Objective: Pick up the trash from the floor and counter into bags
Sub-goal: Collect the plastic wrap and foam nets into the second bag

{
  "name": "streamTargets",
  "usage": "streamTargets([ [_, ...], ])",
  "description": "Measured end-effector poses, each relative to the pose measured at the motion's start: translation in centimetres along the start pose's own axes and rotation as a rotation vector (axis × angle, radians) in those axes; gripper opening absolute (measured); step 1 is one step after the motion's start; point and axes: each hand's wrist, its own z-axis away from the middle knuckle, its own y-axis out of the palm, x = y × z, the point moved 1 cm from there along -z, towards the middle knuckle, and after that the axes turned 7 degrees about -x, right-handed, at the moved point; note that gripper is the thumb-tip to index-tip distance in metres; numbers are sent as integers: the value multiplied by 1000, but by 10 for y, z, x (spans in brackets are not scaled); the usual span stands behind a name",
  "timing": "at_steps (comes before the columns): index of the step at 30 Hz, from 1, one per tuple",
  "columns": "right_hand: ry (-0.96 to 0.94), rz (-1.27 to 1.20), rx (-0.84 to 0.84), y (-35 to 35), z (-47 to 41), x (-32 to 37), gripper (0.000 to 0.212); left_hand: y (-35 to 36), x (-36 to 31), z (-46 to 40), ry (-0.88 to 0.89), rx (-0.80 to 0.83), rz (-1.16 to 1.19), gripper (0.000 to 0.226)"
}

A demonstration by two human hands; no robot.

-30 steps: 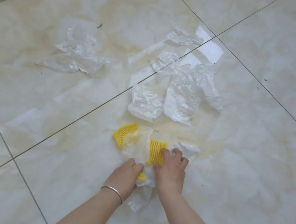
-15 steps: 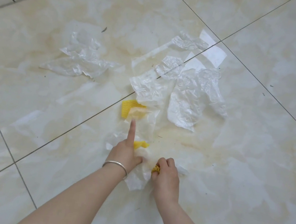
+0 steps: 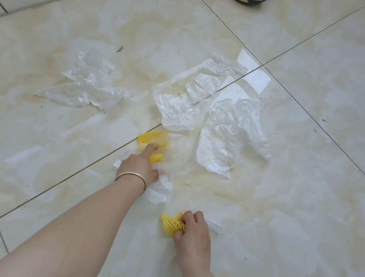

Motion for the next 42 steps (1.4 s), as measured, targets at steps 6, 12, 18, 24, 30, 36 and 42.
streamTargets([
  [6, -4, -63, 11, -4, 3, -2, 22, 9, 9, 4, 47, -47, -112, 35],
  [12, 74, -383, -65, -15, 8, 21, 22, 14, 25, 34, 135, -40, -97, 39],
  [18, 132, -501, -68, -6, 11, 71, 21, 7, 61, 73, 5, -10, 148, 34],
  [24, 118, -497, -81, 5, 34, 112, 19, -19, 108, 110, -184, -49, 289, 11],
  [30, 75, -442, -49, 10, 65, 155, 21, -51, 157, 147, -280, -144, 559, 20],
  [36, -68, -213, -3, 24, 38, 184, 28, -77, 219, 183, -377, -198, 632, 27],
  [42, 14, -57, 16, 44, 5, 189, 28, -76, 247, 177, -457, -217, 614, 12],
])
